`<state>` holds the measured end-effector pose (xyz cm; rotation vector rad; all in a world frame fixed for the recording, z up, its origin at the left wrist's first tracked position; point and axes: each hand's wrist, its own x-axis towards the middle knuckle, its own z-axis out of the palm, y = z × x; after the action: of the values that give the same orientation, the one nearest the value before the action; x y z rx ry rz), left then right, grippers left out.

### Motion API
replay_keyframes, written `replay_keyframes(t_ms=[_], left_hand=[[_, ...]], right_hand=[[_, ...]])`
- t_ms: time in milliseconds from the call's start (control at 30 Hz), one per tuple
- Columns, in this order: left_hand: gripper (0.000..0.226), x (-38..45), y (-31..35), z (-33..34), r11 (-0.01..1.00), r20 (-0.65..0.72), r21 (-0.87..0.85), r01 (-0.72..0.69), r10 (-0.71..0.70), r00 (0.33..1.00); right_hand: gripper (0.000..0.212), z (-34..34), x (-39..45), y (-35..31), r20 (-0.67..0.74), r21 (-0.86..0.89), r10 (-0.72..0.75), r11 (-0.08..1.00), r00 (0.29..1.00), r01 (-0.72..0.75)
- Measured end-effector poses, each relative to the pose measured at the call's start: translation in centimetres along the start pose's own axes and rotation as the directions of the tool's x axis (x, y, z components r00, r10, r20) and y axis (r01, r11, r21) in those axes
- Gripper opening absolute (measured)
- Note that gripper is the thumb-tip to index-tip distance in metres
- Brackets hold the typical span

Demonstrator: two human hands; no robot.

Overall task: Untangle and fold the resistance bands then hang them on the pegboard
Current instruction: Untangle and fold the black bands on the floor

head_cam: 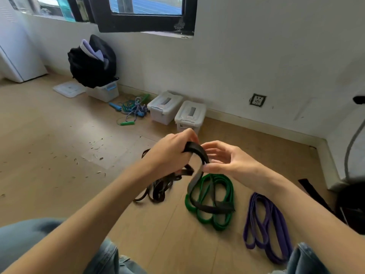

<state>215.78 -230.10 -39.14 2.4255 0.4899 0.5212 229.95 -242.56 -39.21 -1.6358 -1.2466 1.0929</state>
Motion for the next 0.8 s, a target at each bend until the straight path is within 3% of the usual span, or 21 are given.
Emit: replay_keyframes(t_ms=[100,200,267,333,400,467,533,633,700,800], left_hand=[[0.018,-0.1,0.1,0.6,0.999,0.041,0.033,0.023,-0.024,0.999],[0.019,-0.2,-0.6,1.4,0.996,0.051,-0.073,0.042,-0.038,0.998],[0.016,-0.6,-1.5,2.1,0.968,0.099,-0.221,0.117,-0.098,0.990],[0.020,-1.7,-2.3,3.6,0.906,0.244,-0.365,0.214,-0.128,0.961],[0.025,-2.5,-3.1,4.6,0.862,0.405,-0.399,0.313,-0.141,0.903],[0.022,-2.7,-3.5,4.2,0.855,0.447,-0.383,0.350,-0.161,0.880],[0.019,-2.2,-3.3,2.5,0.851,0.305,-0.420,0.317,-0.196,0.932],[0.025,-1.5,-1.7,-0.7,0.818,-0.031,-0.561,0.129,-0.176,0.984],[0.030,-1.5,-0.4,-1.0,0.929,-0.133,-0.369,-0.027,-0.024,0.991],[0.026,-1.1,0.3,1.0,0.983,-0.128,0.070,-0.168,0.176,0.976]], right_hand=[[0.027,1.3,0.2,-0.1,0.060,-0.102,-0.022,0.994,0.998,0.028],[0.006,2.0,0.4,-0.7,-0.047,-0.092,-0.140,0.987,0.989,0.136],[0.003,1.7,0.5,-1.5,-0.118,-0.035,-0.236,0.972,0.965,0.233],[0.005,1.6,0.4,-1.8,-0.139,0.068,-0.283,0.953,0.949,0.295],[0.008,1.8,0.1,-1.6,-0.153,0.131,-0.280,0.945,0.948,0.300],[0.005,1.8,-0.2,-1.1,-0.143,0.131,-0.256,0.953,0.956,0.274],[0.006,1.0,-0.4,-0.9,-0.108,0.144,-0.199,0.966,0.974,0.214],[0.006,-0.5,-1.2,-0.6,0.180,0.012,-0.073,0.997,0.981,0.072],[0.010,-0.1,-1.4,-0.6,0.292,0.025,-0.048,0.999,0.955,0.042],[0.021,0.9,-0.8,-1.3,0.144,0.137,-0.106,0.987,0.984,0.086]])
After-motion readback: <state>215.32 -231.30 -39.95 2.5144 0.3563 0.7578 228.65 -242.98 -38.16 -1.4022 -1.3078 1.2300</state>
